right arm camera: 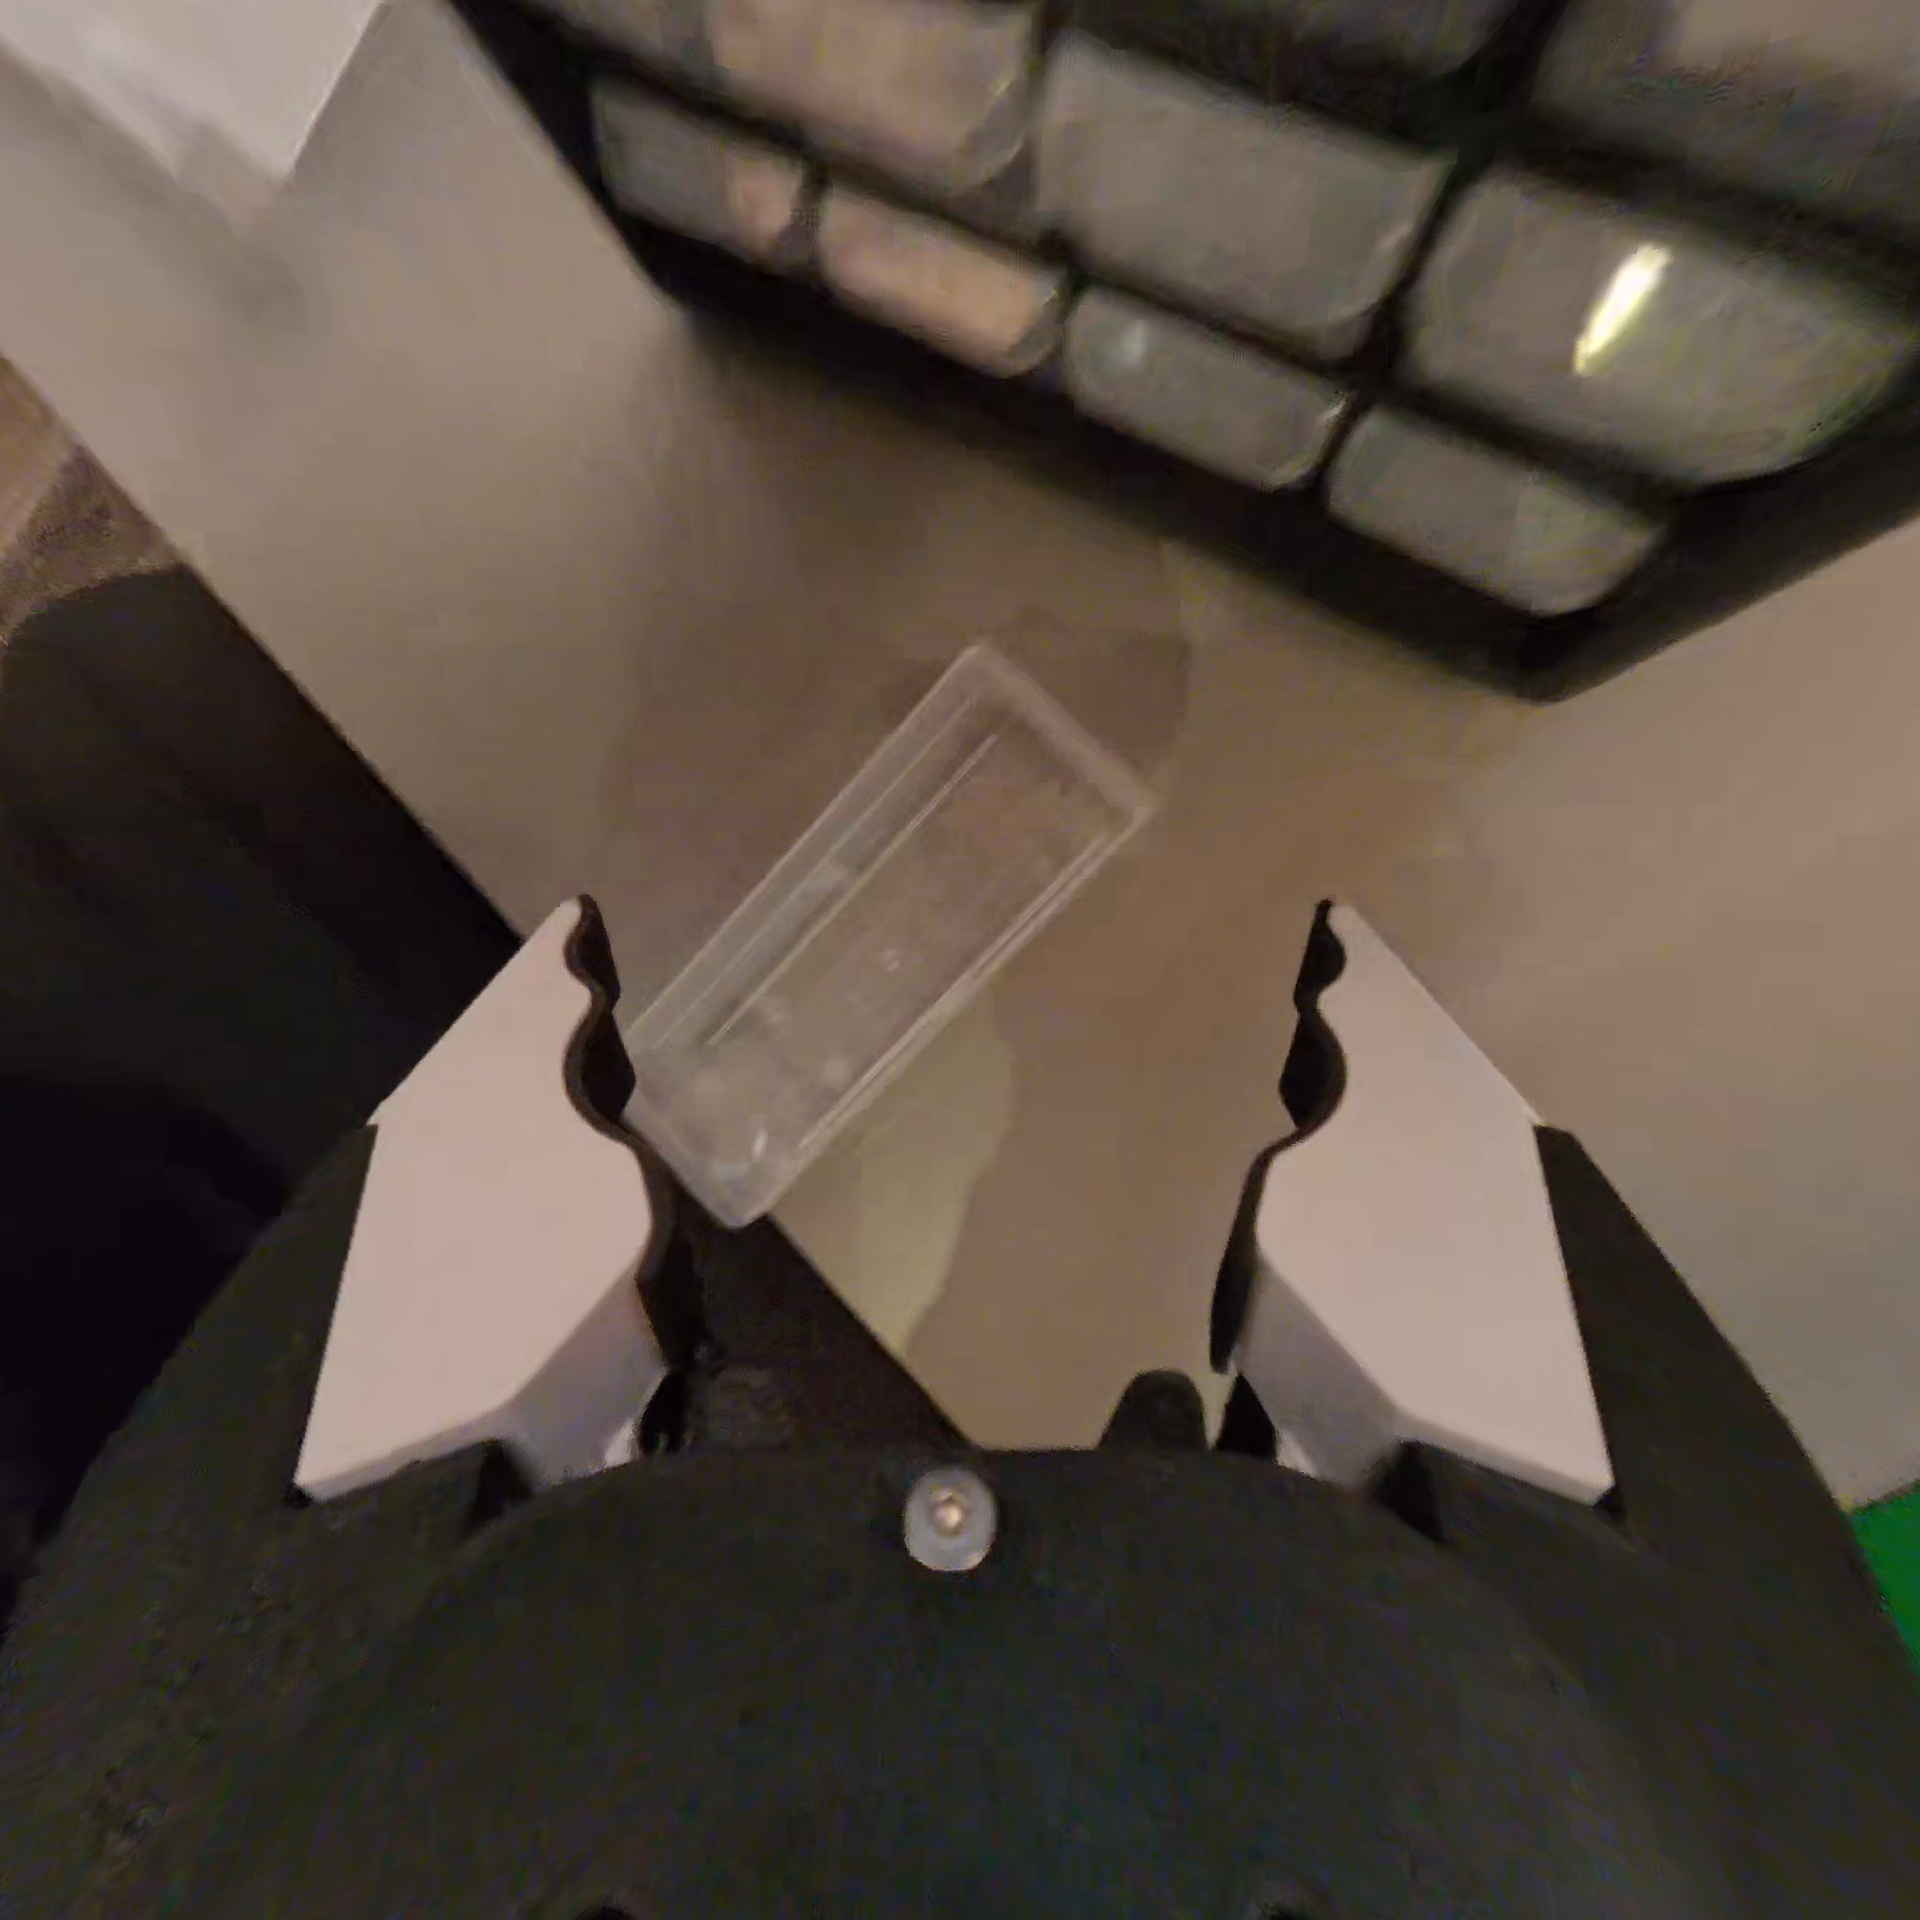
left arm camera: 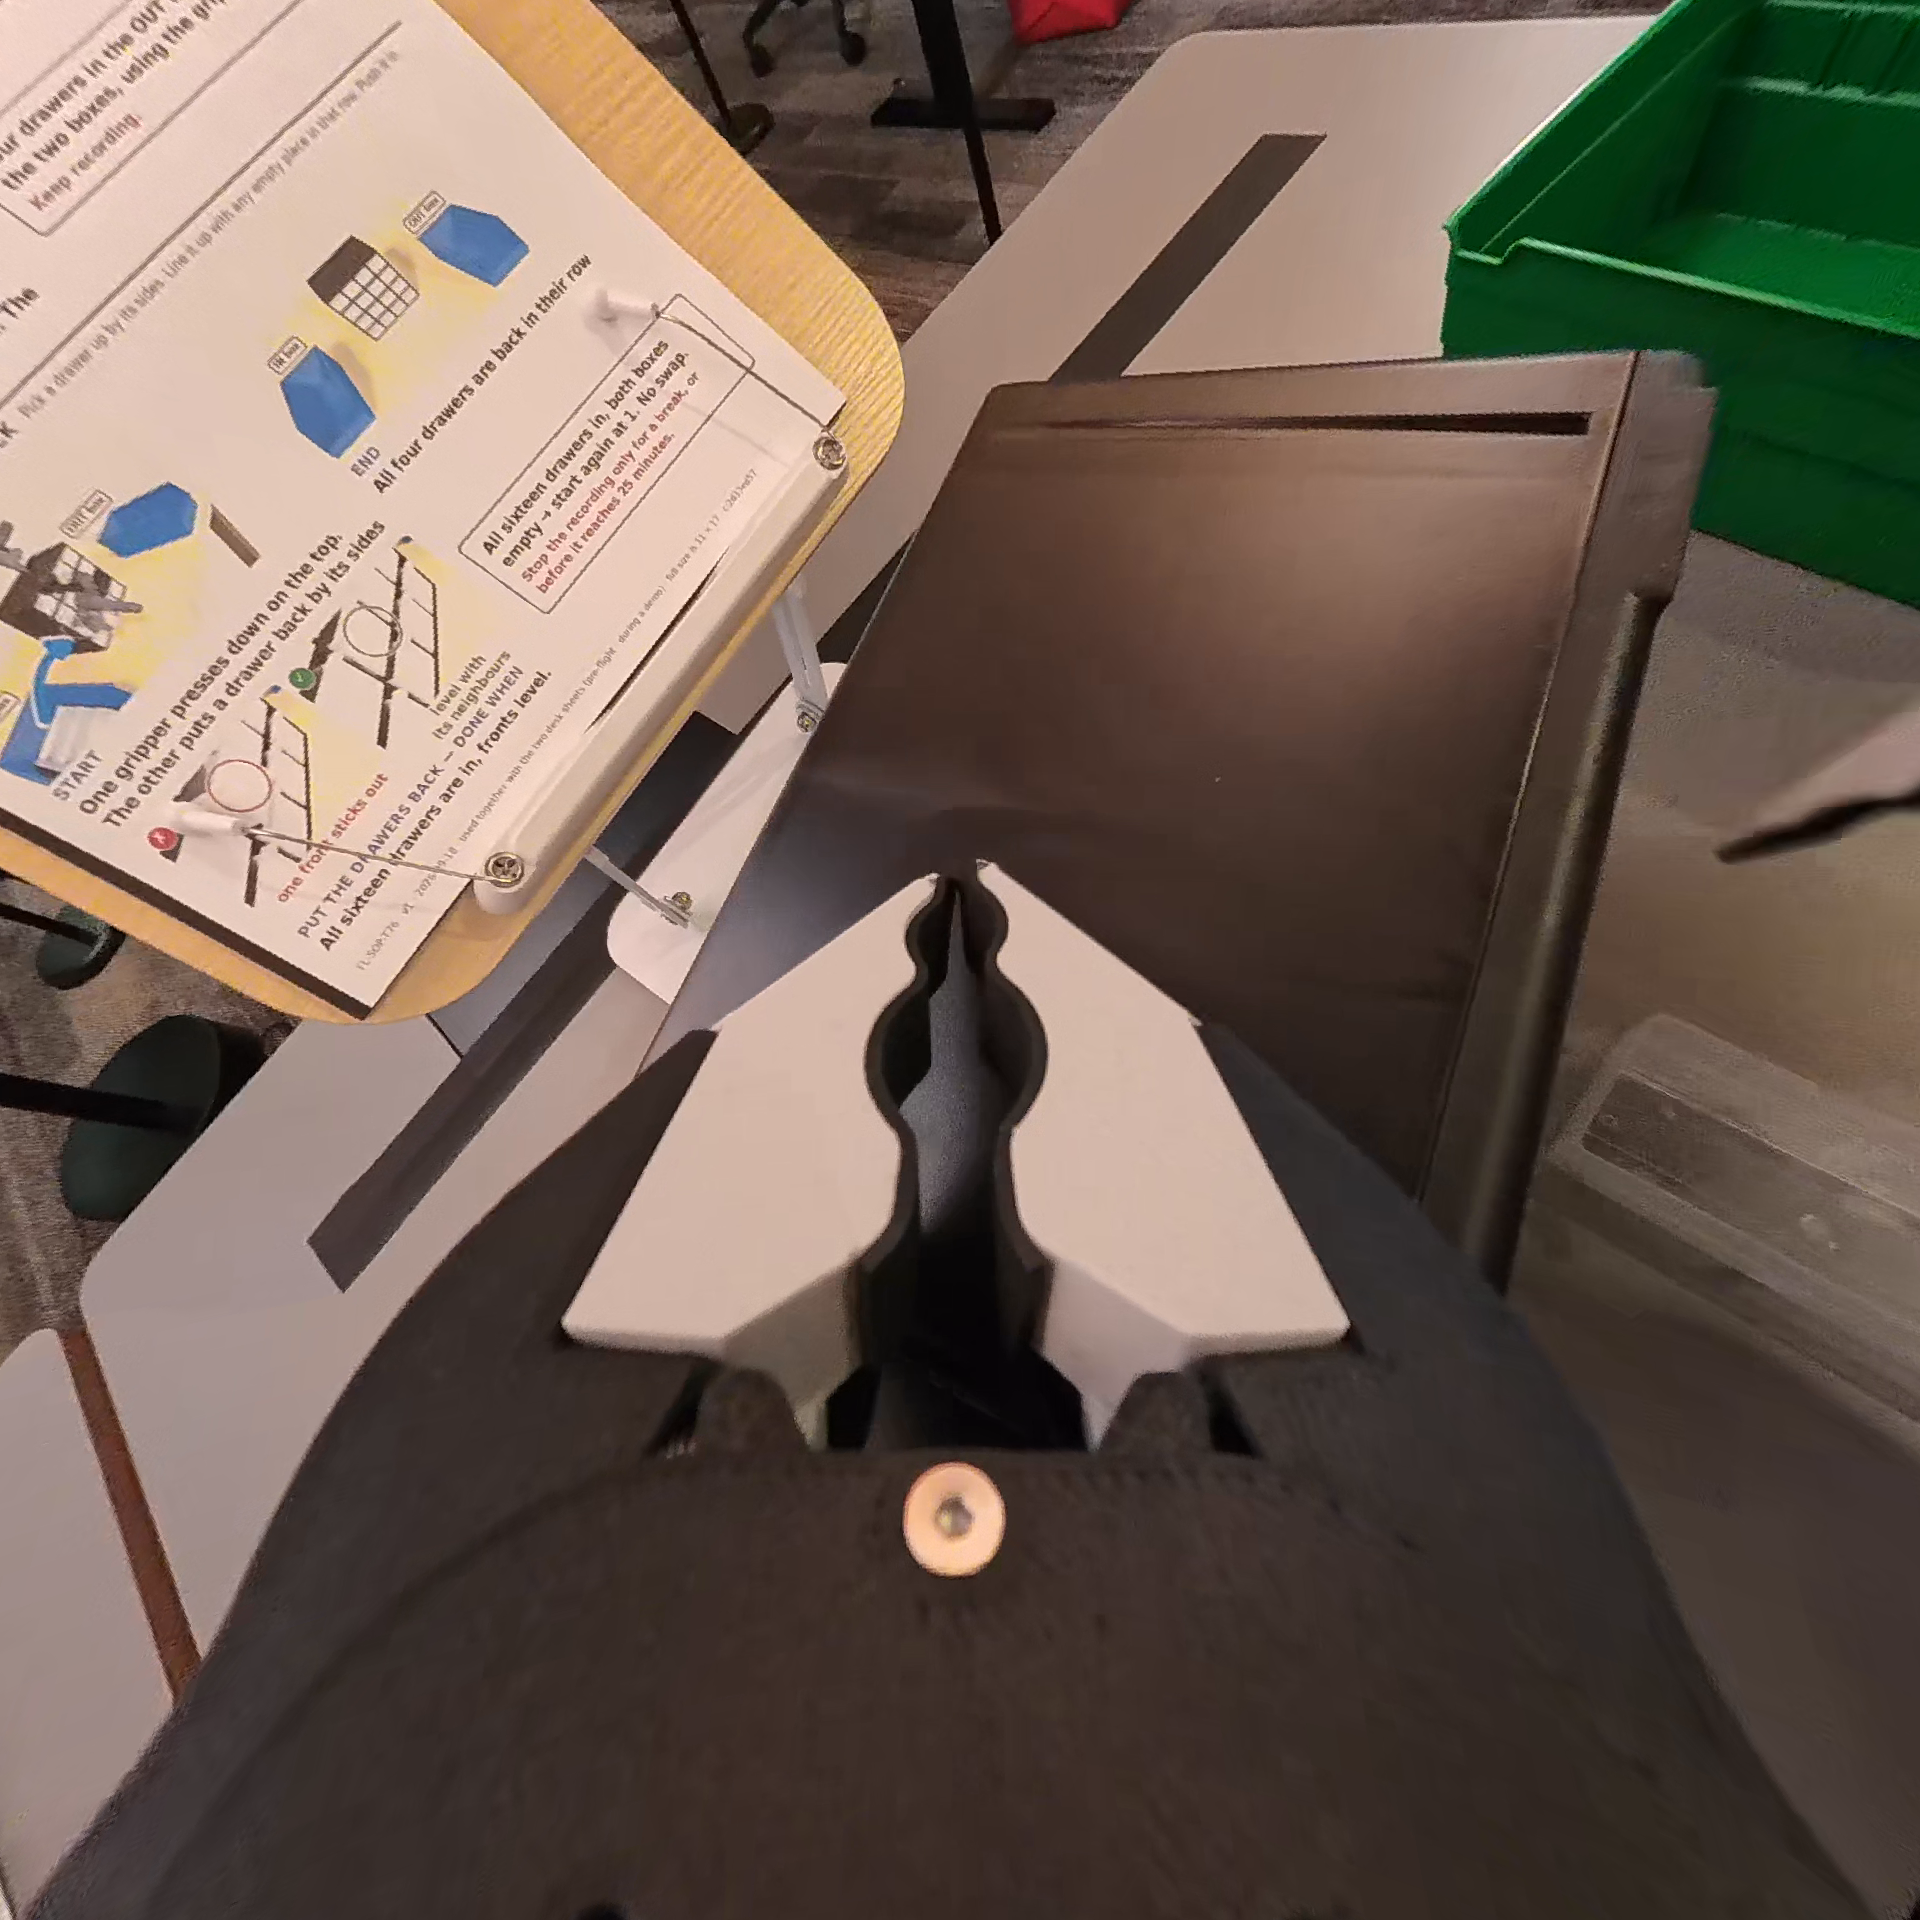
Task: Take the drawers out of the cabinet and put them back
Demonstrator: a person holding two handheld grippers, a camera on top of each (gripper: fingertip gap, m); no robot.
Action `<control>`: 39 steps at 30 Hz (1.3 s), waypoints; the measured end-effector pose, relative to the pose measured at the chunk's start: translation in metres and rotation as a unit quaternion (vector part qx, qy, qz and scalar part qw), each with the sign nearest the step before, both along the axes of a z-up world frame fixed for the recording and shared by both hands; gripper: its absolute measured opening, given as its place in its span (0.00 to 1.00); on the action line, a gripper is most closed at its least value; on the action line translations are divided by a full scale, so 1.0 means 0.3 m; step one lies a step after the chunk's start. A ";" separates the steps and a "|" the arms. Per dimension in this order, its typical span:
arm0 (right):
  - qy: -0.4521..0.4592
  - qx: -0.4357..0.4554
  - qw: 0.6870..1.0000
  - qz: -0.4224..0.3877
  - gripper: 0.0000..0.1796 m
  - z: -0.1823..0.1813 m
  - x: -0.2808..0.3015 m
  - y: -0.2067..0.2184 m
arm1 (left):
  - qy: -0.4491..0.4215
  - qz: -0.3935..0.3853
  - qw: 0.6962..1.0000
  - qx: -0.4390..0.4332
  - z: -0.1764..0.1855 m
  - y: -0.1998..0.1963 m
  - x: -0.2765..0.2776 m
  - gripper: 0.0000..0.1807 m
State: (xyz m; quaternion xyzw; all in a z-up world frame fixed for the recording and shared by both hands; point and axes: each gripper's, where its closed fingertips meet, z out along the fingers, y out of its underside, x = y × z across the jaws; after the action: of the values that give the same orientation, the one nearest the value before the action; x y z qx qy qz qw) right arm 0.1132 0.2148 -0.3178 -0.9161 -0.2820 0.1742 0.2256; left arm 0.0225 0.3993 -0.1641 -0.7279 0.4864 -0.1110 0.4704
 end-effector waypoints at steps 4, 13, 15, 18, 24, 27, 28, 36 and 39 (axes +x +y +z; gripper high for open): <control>-0.028 -0.025 0.999 0.018 0.69 -0.092 -0.087 -0.101 | -0.018 -0.002 1.000 -0.012 0.003 0.000 0.000 0.00; -0.167 -0.036 0.971 0.169 0.47 -0.203 -0.072 -0.102 | -0.018 -0.003 1.000 -0.007 0.004 -0.002 0.000 0.00; -0.195 -0.031 0.955 0.222 0.46 -0.201 -0.048 -0.100 | -0.018 -0.006 1.000 -0.009 0.004 -0.003 0.001 0.00; -0.230 -0.026 0.943 0.240 0.56 -0.200 -0.022 -0.085 | -0.020 -0.007 1.000 -0.009 0.004 -0.003 0.001 0.00; -0.221 -0.053 0.962 0.152 0.40 -0.242 -0.038 -0.053 | -0.023 -0.004 1.000 -0.009 0.006 -0.003 0.000 0.00; -0.211 -0.032 0.962 0.169 0.35 -0.224 -0.036 -0.049 | -0.022 -0.005 1.000 -0.008 0.005 -0.003 0.000 0.00; -0.209 -0.020 0.961 0.182 0.35 -0.210 -0.032 -0.055 | -0.021 -0.005 1.000 -0.008 0.005 -0.003 0.000 0.00; -0.217 0.080 0.945 0.232 0.33 0.093 0.330 -0.040 | -0.031 -0.006 0.999 -0.013 0.007 -0.003 0.000 0.00; -0.259 0.123 0.941 0.182 0.33 0.242 0.600 0.050 | -0.034 -0.006 0.999 -0.016 0.007 -0.003 -0.001 0.00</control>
State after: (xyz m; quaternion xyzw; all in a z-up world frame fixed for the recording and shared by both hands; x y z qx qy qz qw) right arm 0.2933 0.2298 -0.2451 -0.8278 -0.5114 -0.0669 0.2208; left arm 0.0223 0.3983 -0.1619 -0.7287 0.4725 -0.1460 0.4738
